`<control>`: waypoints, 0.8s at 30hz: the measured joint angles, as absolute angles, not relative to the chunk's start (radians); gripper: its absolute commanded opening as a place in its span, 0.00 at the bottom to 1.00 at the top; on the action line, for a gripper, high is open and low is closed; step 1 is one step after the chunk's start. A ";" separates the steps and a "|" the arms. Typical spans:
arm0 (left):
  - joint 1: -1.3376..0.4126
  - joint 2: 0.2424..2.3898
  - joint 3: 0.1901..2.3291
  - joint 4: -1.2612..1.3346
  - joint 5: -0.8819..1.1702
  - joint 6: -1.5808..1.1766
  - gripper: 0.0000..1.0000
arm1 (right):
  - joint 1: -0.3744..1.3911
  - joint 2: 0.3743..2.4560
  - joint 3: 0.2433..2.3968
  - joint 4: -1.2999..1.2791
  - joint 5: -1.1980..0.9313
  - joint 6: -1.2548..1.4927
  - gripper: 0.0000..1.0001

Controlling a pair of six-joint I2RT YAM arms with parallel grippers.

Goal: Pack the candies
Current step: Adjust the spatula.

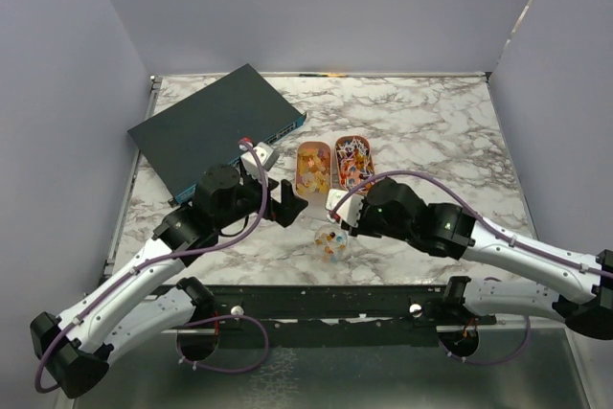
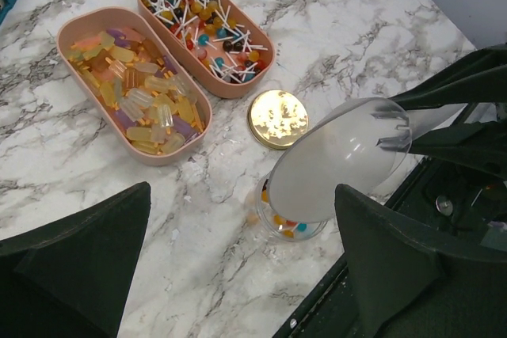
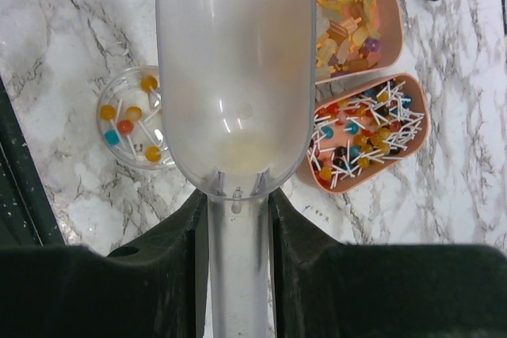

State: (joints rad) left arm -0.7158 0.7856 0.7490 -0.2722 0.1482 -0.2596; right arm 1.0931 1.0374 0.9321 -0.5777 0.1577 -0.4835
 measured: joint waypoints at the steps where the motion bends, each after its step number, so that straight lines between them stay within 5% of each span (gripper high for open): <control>1: -0.716 0.793 0.749 -0.272 0.152 -0.260 0.99 | 1.093 1.034 0.931 -0.575 0.156 -0.485 0.00; 24: -0.722 0.883 0.750 -0.233 0.192 -0.265 0.99 | 1.093 0.750 0.782 -0.417 0.017 -0.517 0.00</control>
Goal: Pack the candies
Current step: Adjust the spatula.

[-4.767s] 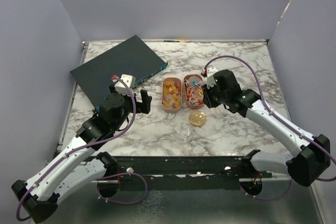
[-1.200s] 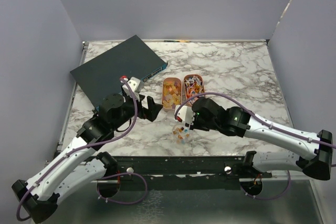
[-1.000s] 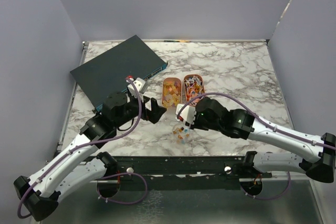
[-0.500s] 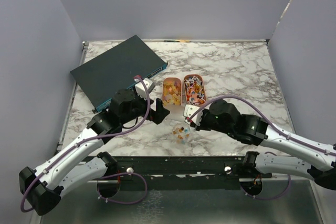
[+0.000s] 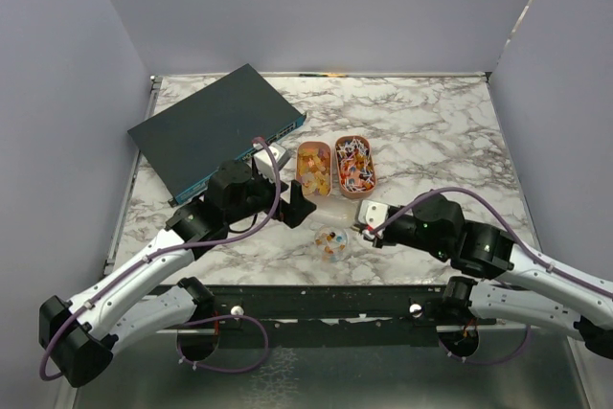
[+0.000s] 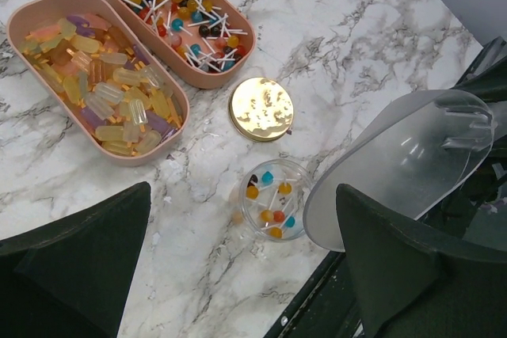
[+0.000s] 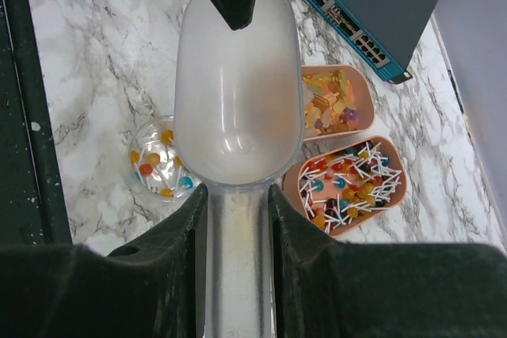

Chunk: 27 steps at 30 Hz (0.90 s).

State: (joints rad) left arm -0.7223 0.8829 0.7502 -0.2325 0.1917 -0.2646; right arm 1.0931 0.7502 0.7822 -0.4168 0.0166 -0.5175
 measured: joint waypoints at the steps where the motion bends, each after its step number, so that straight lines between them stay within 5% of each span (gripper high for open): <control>1: -0.722 0.886 0.751 -0.231 0.196 -0.265 0.99 | 1.093 0.746 0.780 -0.417 0.014 -0.517 0.00; 27: -0.721 0.805 0.750 -0.265 0.058 -0.257 0.99 | 1.057 0.921 0.848 -0.496 0.190 -0.433 0.01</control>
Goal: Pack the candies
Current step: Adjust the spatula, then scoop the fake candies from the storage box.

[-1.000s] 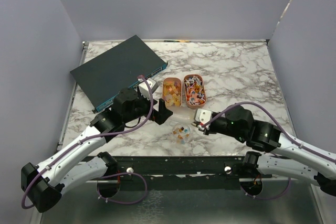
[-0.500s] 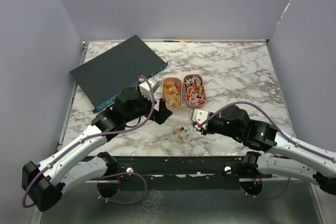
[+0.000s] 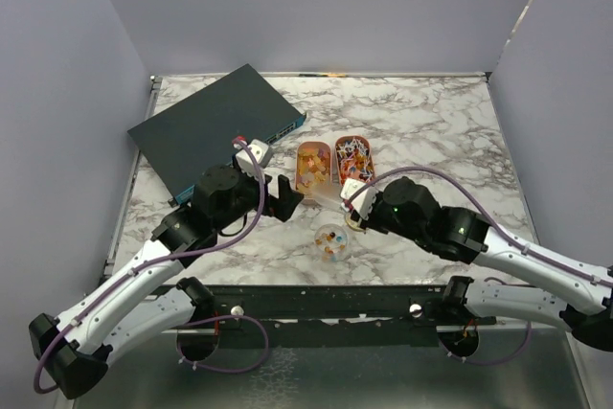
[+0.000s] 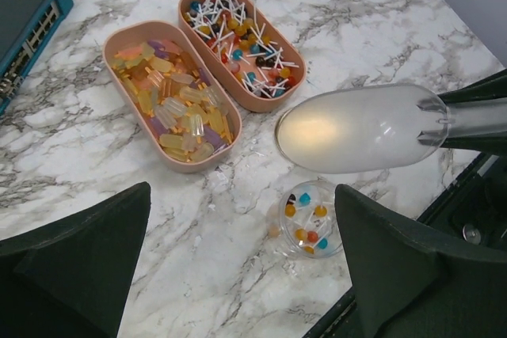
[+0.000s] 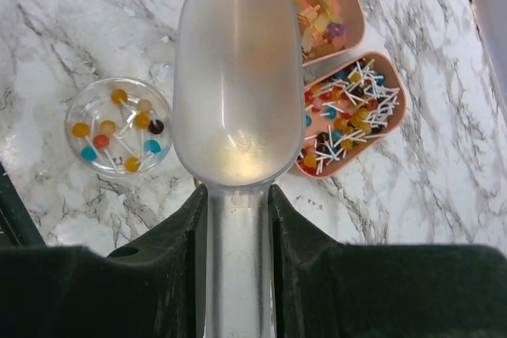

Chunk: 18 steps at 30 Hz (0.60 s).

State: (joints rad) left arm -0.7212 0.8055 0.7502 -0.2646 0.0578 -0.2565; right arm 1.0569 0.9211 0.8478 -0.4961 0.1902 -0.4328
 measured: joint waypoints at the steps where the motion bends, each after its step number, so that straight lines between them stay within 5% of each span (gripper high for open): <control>1: -0.721 0.795 0.750 -0.265 0.043 -0.257 0.99 | 1.044 0.933 0.862 -0.506 0.197 -0.419 0.00; 18: -0.721 0.734 0.749 -0.272 -0.052 -0.257 0.99 | 0.765 1.284 1.196 -0.785 0.219 -0.170 0.00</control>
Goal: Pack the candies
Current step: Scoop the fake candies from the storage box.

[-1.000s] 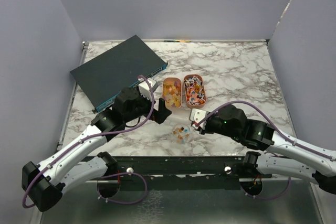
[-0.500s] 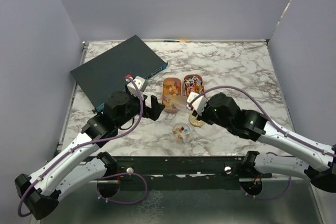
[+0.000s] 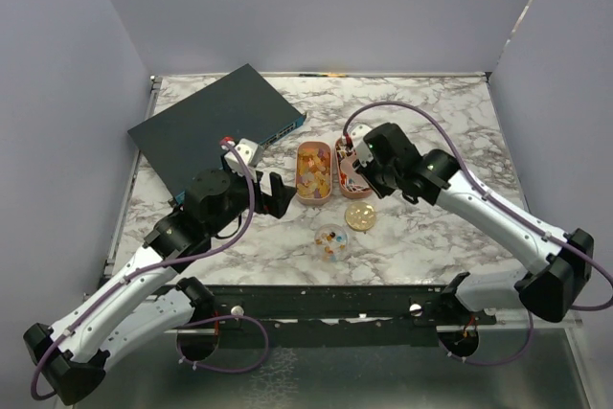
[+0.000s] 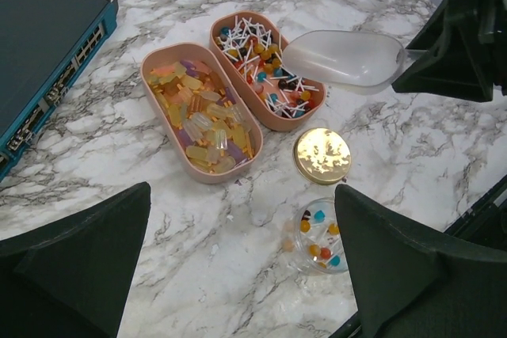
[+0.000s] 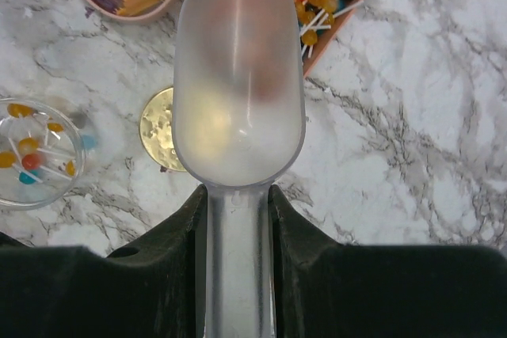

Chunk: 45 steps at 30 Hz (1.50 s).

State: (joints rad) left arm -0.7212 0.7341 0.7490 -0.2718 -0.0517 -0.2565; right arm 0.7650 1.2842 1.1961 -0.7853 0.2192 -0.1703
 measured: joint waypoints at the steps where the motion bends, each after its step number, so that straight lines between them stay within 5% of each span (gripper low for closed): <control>1: -0.721 0.730 0.749 -0.272 -0.054 -0.257 0.99 | 0.752 1.309 1.216 -0.808 0.219 -0.154 0.01; 19: -0.721 0.695 0.749 -0.278 -0.062 -0.253 0.99 | 0.685 1.567 1.391 -1.090 0.208 0.015 0.01; 45: -0.721 0.653 0.749 -0.279 -0.073 -0.245 0.99 | 0.659 1.836 1.576 -1.118 0.220 0.023 0.00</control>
State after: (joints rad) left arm -0.7212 0.6533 0.7490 -0.2794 -0.0731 -0.2447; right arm 0.6590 1.8359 1.5757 -1.1179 0.2203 0.0231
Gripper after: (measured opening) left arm 0.991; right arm 0.297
